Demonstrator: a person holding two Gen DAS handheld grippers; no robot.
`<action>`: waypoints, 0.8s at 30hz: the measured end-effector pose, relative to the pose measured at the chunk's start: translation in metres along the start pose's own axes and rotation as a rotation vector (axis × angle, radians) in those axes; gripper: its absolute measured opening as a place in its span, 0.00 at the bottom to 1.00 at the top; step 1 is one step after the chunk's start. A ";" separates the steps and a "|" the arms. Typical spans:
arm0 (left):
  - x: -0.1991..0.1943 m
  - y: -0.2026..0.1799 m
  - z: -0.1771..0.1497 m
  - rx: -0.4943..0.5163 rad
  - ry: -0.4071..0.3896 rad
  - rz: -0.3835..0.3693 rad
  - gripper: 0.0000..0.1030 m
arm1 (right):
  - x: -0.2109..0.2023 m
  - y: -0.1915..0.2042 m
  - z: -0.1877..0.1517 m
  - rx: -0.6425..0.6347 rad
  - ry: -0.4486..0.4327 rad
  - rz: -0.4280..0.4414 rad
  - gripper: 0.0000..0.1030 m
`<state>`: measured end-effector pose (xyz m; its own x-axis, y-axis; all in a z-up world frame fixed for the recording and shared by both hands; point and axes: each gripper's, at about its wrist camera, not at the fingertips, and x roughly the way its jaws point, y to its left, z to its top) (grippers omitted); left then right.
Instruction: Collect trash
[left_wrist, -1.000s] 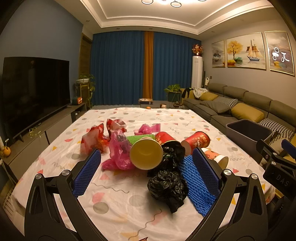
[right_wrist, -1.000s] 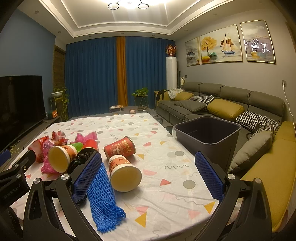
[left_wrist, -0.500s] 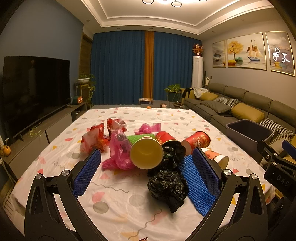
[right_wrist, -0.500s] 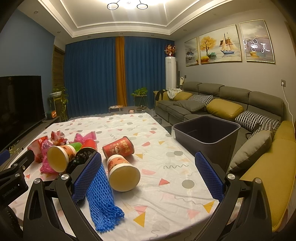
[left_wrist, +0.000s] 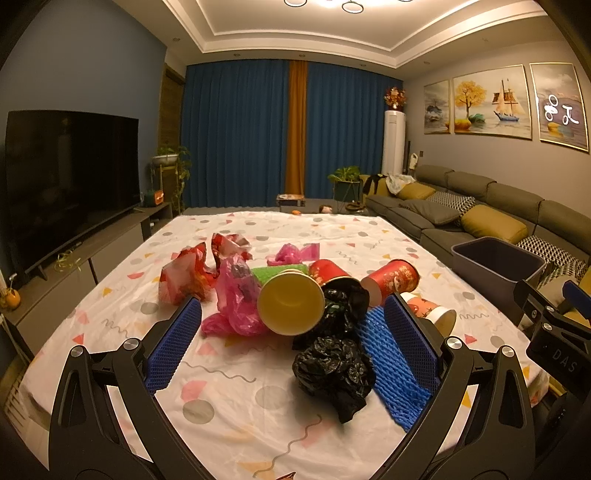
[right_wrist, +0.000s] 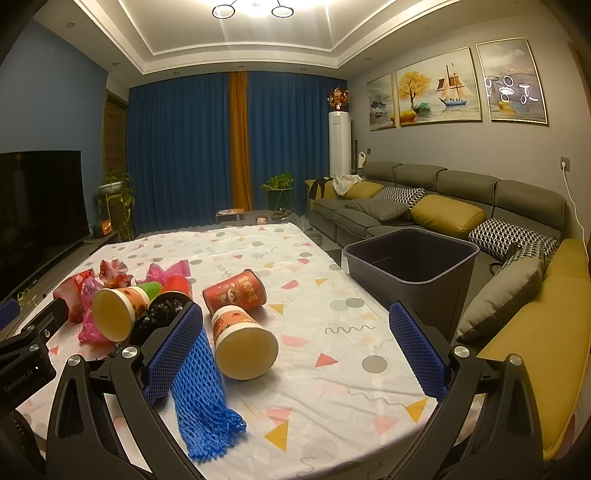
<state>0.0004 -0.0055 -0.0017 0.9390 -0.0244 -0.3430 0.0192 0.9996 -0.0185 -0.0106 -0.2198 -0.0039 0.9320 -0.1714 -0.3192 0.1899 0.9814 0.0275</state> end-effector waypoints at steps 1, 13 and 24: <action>0.000 0.001 -0.001 -0.002 0.001 0.000 0.95 | 0.000 0.000 0.000 0.000 0.000 0.000 0.95; 0.001 0.001 -0.002 -0.007 0.001 -0.002 0.95 | 0.000 0.000 -0.001 -0.002 0.000 0.001 0.95; 0.002 0.004 -0.002 -0.024 0.006 -0.015 0.95 | 0.002 0.001 -0.008 -0.011 -0.001 0.013 0.95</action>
<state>0.0012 -0.0013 -0.0044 0.9365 -0.0392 -0.3485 0.0246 0.9986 -0.0463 -0.0115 -0.2184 -0.0123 0.9347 -0.1584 -0.3182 0.1741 0.9845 0.0213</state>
